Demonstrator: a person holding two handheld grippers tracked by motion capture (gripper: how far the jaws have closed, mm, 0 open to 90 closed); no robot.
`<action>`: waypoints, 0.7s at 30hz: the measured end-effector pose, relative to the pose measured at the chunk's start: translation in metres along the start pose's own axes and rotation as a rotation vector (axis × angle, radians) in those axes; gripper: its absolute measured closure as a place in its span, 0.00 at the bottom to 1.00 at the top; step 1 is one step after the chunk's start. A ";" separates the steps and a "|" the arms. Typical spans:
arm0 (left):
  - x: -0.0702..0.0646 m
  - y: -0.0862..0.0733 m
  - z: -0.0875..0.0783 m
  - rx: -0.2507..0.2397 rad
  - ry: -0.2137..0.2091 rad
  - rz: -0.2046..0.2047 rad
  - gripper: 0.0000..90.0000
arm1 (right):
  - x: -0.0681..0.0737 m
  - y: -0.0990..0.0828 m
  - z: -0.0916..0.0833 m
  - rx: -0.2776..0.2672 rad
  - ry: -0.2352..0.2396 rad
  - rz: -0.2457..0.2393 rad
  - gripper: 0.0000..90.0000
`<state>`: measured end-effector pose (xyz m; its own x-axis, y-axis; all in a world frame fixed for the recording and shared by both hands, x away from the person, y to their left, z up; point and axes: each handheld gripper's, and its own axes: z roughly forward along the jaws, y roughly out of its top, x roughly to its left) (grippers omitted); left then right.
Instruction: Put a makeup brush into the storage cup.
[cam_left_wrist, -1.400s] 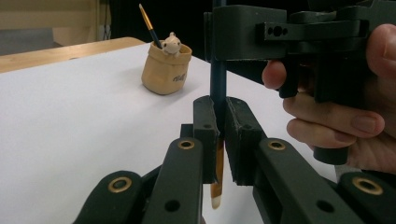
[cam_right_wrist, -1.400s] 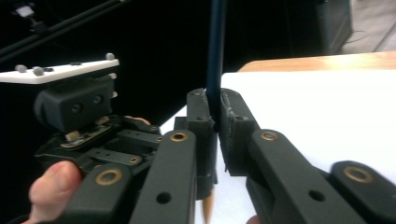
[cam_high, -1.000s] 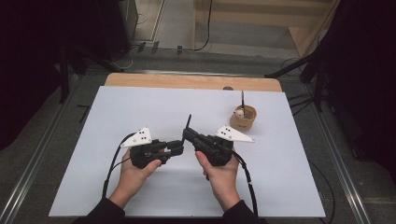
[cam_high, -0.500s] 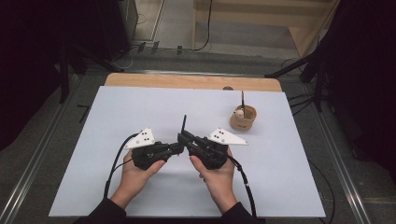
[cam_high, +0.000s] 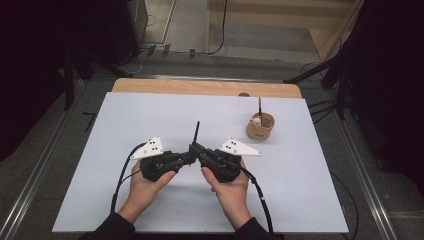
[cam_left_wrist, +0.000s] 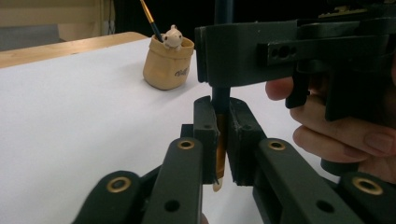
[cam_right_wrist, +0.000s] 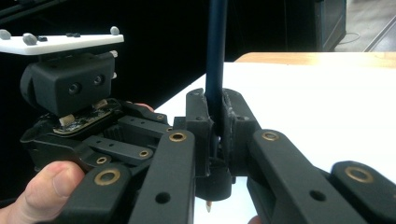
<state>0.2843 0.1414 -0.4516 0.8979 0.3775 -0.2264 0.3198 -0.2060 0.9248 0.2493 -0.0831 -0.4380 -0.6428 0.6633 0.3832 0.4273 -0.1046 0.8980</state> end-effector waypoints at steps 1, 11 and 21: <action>0.000 -0.001 0.000 0.008 0.003 0.006 0.85 | -0.001 0.001 -0.001 -0.005 -0.007 0.002 0.93; 0.013 0.010 -0.020 0.021 0.038 0.003 0.75 | -0.019 -0.002 -0.014 0.053 -0.173 -0.197 0.94; 0.009 0.027 -0.023 0.070 0.053 0.000 0.73 | -0.010 -0.018 -0.001 0.188 -0.270 -0.455 0.94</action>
<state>0.2938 0.1594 -0.4216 0.8812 0.4245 -0.2081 0.3417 -0.2676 0.9009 0.2474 -0.0890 -0.4582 -0.6139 0.7794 -0.1254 0.2667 0.3543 0.8963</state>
